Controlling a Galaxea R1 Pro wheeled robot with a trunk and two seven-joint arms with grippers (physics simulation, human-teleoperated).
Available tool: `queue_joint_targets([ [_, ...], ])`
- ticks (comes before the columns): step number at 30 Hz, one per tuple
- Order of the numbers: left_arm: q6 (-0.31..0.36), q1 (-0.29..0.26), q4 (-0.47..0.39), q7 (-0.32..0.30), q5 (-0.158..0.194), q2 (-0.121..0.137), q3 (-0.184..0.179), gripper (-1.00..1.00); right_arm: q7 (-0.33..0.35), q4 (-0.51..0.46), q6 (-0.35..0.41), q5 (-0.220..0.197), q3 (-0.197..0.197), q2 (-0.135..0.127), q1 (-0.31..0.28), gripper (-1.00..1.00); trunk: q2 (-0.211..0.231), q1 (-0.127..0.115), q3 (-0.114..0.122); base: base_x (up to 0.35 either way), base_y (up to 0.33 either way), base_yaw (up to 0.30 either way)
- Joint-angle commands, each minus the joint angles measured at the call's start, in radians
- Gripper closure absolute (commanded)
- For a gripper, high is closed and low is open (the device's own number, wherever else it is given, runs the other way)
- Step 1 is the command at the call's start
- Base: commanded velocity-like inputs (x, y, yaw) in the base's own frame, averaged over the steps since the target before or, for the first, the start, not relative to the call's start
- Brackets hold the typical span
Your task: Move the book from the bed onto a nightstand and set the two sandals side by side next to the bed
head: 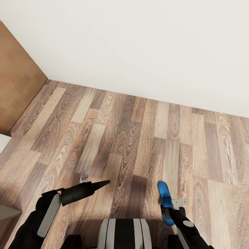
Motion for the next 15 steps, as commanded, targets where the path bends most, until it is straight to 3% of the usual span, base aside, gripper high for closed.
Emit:
queue_joint_targets([
  [1, 0.005, 0.000, 0.000, -0.001, 0.002, 0.000, 0.000, -1.00, -0.002, -0.002, 0.006, 0.002, 0.001, 0.000, 0.000, 1.00, 0.000, -0.001, 0.003, 0.000, 0.000, 0.000],
  [15, 0.005, 0.000, 0.000, -0.001, 0.003, 0.000, 0.000, -1.00, -0.001, -0.039, -0.001, -0.011, -0.010, -0.009, 0.000, 1.00, 0.003, -0.007, 0.058, 0.000, 0.000, 0.000],
])
